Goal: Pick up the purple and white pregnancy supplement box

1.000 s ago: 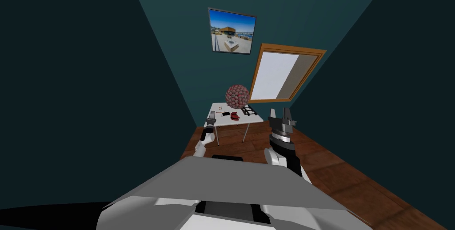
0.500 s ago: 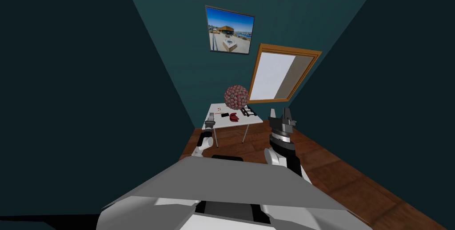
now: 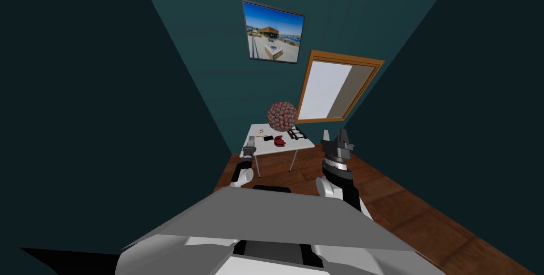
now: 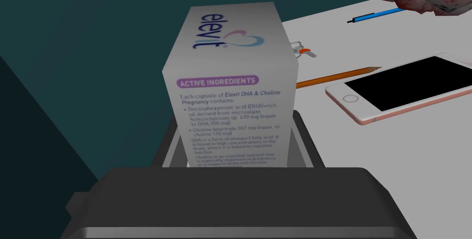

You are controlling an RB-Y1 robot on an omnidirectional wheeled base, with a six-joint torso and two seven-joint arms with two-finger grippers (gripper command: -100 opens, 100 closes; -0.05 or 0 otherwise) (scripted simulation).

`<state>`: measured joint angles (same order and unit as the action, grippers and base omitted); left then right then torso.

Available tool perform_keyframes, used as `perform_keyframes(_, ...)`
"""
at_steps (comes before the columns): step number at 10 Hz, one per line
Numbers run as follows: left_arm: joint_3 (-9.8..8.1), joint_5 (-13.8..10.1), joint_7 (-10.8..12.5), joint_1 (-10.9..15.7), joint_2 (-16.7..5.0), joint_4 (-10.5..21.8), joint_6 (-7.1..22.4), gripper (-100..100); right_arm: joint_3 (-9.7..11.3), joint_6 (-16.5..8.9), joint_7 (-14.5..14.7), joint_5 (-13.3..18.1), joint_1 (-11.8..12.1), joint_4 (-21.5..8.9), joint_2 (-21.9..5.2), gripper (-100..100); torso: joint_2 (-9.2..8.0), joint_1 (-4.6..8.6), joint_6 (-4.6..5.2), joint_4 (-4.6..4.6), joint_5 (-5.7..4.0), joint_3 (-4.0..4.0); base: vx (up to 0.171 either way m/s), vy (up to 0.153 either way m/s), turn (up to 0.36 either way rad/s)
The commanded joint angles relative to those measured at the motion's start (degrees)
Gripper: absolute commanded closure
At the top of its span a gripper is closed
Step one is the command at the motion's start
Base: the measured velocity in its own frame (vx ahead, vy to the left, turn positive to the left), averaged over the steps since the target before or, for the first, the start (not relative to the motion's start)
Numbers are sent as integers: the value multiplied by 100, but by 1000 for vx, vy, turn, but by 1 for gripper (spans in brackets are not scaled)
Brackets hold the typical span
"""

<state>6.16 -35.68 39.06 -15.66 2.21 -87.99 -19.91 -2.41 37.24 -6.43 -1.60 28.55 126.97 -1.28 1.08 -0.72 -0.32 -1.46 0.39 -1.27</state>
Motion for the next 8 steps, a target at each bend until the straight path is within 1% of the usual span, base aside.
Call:
perform_keyframes(1, 3, -13, 14, -128, -21, -223, -20, 100, 0, 0, 0, 0, 0, 0, 0, 0, 0, 0, 0, 0, 0, 0, 8, 1, 13)
perform_keyframes(2, 201, -225, -187, -383, -25, -427, 72, 100, 0, 0, 0, 0, 0, 0, 0, 0, -10, 1, 0, 6, -1, 8, 54, 8, -107)
perform_keyframes(4, 201, -225, -187, -709, -25, -777, 72, 100, 0, 0, 0, 0, 0, 0, 0, 0, 1, 3, 3, 3, -1, 1, 48, 3, -19)
perform_keyframes(5, 201, -225, -187, -709, -25, -879, 72, 100, 0, 0, 0, 0, 0, 0, 0, 0, -5, 4, 1, 6, -2, 5, 8, -4, 15)
perform_keyframes(6, 201, -225, -187, -709, -25, -879, 72, 100, 0, 0, 0, 0, 0, 0, 0, 0, -14, 5, 0, 11, -3, 12, 0, 0, 0)
perform_keyframes(7, 210, -217, -193, -684, -15, -813, 50, 100, 0, 0, 0, 0, -1, 0, 0, 0, -21, 5, 0, 14, -3, 17, 0, 0, 0)
perform_keyframes(8, 208, -218, -190, -689, -16, -826, 49, 0, 0, 0, 0, 0, -1, 0, 0, 0, -22, 5, 2, 13, -3, 17, 0, 0, 0)
